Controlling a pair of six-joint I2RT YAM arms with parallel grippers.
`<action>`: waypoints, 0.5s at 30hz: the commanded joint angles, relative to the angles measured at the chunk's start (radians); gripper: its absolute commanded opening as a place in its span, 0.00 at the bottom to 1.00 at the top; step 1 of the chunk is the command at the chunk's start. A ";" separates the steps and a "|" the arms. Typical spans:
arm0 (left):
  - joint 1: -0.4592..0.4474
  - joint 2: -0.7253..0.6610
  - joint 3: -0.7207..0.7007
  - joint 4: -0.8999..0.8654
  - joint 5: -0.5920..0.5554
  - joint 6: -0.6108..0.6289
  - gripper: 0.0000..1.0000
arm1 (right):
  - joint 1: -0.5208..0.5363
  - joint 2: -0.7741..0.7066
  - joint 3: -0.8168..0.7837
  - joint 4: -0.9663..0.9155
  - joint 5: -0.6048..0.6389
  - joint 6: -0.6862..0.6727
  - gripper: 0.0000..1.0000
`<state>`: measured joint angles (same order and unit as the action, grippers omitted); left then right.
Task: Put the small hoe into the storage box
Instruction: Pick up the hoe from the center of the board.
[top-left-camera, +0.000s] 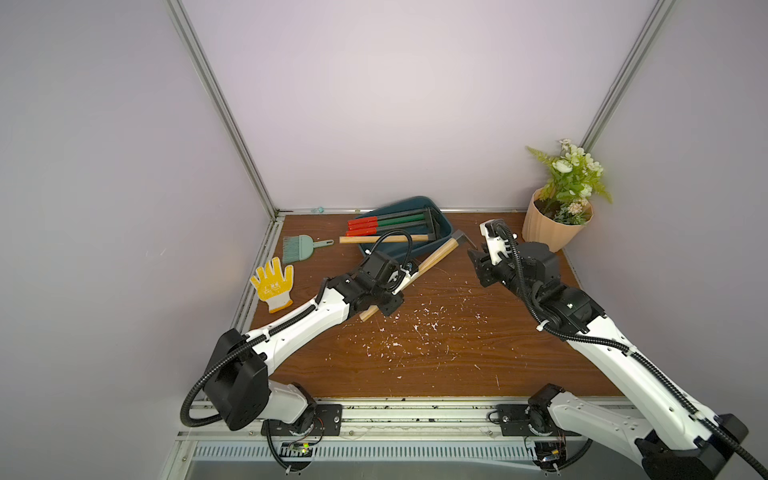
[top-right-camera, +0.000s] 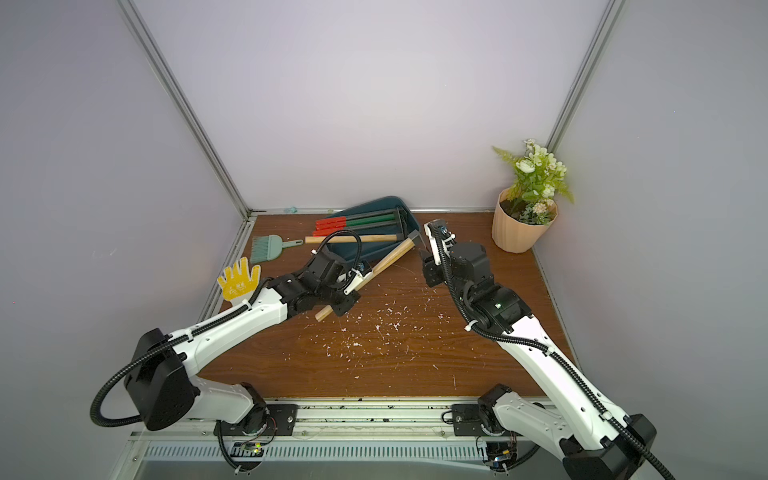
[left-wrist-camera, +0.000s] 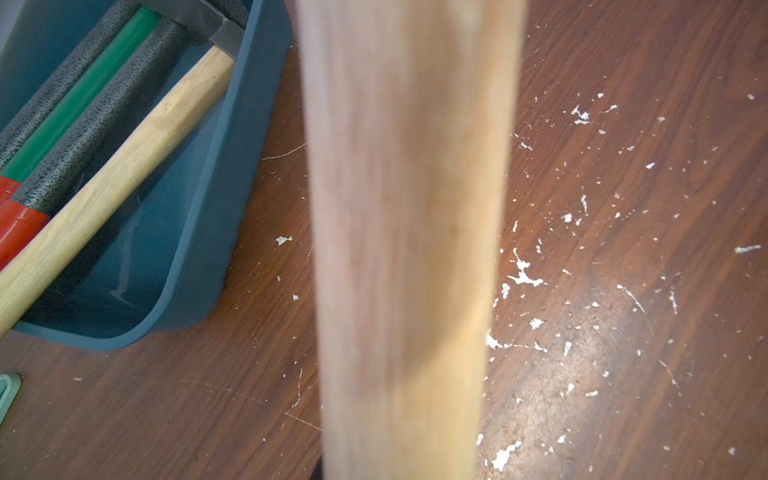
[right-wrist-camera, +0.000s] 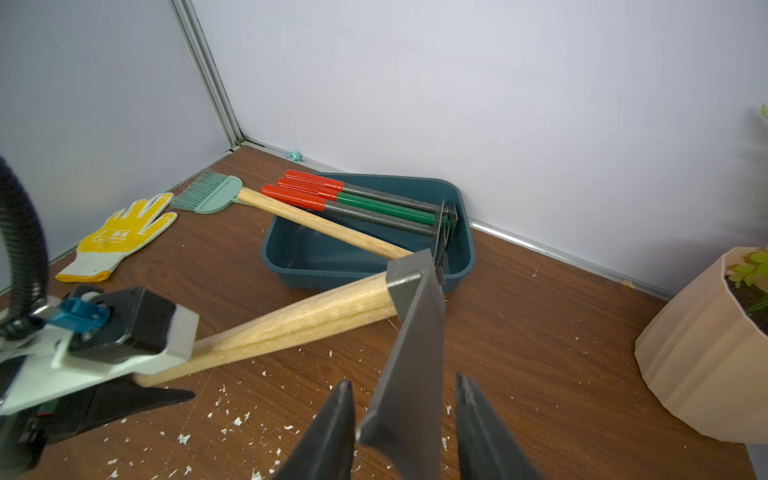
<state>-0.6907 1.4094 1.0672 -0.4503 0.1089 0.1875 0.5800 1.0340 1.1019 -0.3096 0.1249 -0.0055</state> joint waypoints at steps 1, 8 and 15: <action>0.005 -0.038 0.048 0.049 0.053 -0.002 0.00 | -0.004 0.015 0.034 0.052 0.010 -0.033 0.42; 0.005 -0.046 0.057 0.037 0.076 0.008 0.00 | -0.006 0.034 0.014 0.073 0.003 -0.038 0.41; 0.006 -0.056 0.056 0.040 0.079 0.006 0.00 | -0.008 0.038 -0.010 0.069 0.011 -0.041 0.39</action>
<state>-0.6907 1.4025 1.0691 -0.4763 0.1497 0.1947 0.5766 1.0779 1.0939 -0.2802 0.1253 -0.0280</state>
